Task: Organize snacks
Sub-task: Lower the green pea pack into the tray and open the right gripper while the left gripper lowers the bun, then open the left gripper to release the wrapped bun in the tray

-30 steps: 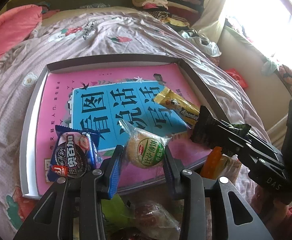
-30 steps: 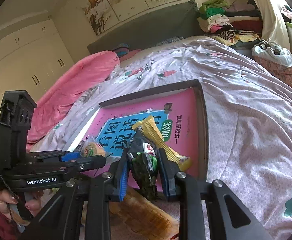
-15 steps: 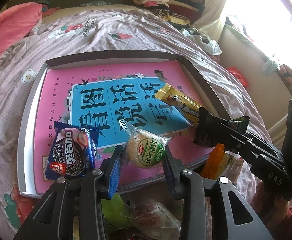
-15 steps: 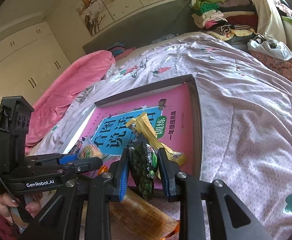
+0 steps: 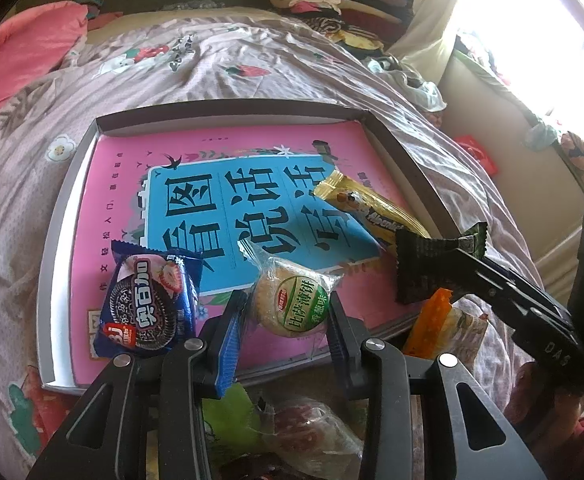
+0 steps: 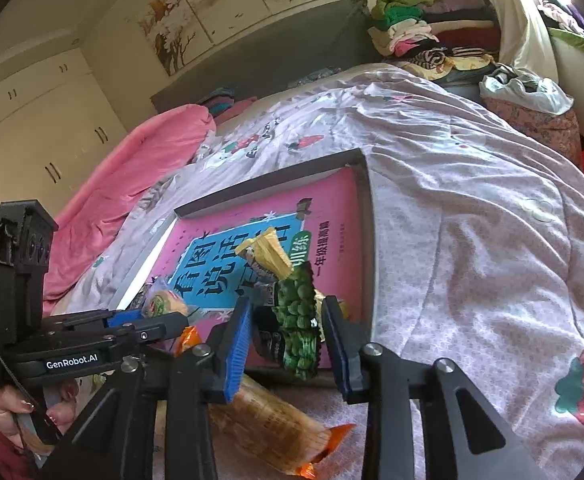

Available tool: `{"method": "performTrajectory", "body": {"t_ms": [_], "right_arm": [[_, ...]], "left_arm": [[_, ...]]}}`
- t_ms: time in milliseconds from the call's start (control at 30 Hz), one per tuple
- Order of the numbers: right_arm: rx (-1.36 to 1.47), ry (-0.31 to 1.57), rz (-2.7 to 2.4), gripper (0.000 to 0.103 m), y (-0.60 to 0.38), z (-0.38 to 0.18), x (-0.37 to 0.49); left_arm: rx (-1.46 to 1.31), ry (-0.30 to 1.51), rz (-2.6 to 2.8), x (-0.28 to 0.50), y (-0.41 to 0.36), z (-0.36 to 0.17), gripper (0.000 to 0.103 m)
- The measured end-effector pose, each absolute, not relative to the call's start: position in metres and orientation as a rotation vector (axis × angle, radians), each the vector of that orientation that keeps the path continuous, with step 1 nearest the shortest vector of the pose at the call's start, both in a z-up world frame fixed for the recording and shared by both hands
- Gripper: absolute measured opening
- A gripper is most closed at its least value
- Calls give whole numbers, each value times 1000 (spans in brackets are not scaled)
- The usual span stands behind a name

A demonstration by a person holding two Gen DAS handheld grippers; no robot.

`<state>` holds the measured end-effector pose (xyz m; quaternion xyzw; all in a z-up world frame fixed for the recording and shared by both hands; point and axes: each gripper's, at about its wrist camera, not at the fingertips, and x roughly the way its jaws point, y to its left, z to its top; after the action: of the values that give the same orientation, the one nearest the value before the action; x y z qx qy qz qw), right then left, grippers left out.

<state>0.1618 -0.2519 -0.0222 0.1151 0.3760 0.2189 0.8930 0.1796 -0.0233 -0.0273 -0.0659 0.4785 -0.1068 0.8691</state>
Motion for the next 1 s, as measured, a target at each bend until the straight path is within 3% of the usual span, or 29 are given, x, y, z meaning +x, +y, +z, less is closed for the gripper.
{"method": "performTrajectory", "body": {"t_ms": [533, 867, 1000], "right_arm": [[235, 749, 410, 40, -261, -16, 158], [235, 734, 415, 40, -261, -13, 157], [230, 721, 416, 49, -261, -10, 156]], "left_arm": [[-151, 1012, -194, 183, -16, -29, 42], [-147, 1002, -192, 181, -15, -25, 50], [-147, 995, -192, 180, -15, -22, 52]]}}
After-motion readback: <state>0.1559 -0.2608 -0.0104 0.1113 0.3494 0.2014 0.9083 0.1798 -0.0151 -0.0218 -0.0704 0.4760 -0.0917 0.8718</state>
